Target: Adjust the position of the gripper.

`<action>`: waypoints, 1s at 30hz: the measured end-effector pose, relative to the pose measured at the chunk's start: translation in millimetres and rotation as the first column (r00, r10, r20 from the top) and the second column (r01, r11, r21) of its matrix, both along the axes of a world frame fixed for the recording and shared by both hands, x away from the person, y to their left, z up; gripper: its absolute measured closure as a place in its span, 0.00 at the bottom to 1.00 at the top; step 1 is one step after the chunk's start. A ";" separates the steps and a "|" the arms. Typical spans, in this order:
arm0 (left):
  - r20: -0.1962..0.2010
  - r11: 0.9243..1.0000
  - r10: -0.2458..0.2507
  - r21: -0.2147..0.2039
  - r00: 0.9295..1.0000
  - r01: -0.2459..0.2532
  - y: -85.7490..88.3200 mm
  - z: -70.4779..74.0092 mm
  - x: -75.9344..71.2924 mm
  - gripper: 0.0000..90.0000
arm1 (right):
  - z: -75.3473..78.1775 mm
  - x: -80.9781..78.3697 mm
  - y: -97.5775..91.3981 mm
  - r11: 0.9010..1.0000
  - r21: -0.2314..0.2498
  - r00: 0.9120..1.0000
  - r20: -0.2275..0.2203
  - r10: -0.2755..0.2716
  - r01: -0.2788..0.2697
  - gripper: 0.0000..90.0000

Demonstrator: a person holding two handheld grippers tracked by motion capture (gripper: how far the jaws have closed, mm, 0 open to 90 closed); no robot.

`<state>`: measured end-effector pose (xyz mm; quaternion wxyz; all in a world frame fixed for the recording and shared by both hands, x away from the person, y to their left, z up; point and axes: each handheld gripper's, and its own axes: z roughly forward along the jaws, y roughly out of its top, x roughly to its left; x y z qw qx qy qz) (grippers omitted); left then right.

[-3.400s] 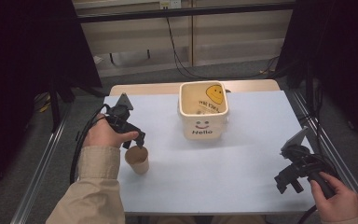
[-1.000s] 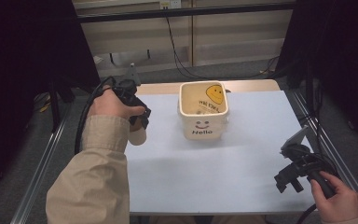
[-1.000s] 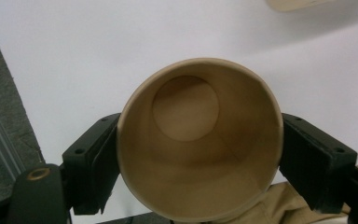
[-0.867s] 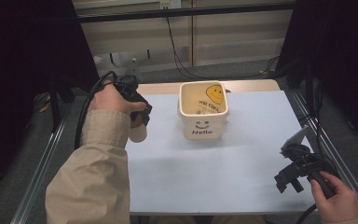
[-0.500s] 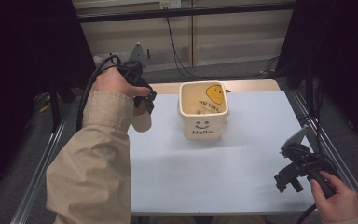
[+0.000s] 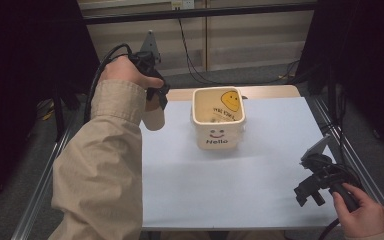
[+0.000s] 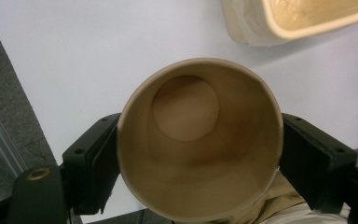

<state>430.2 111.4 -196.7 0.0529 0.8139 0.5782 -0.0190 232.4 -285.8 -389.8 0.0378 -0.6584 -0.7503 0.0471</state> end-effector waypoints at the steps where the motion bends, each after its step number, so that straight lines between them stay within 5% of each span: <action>1: 0.000 1.000 -0.008 0.006 1.000 0.008 -0.2 1.7 1.6 0.21 | 0.2 0.3 0.2 1.000 -0.003 1.000 -0.003 0.002 -0.002 0.06; 19: -0.014 1.000 -0.013 -0.018 1.000 0.013 -17.6 20.7 22.8 0.22 | -1.7 3.7 1.3 1.000 -0.009 1.000 0.001 0.008 -0.008 0.06; 30: 0.003 0.997 -0.067 -0.024 0.998 0.067 -51.0 28.7 30.9 0.22 | -0.9 4.4 1.1 1.000 -0.012 1.000 0.002 0.013 -0.013 0.06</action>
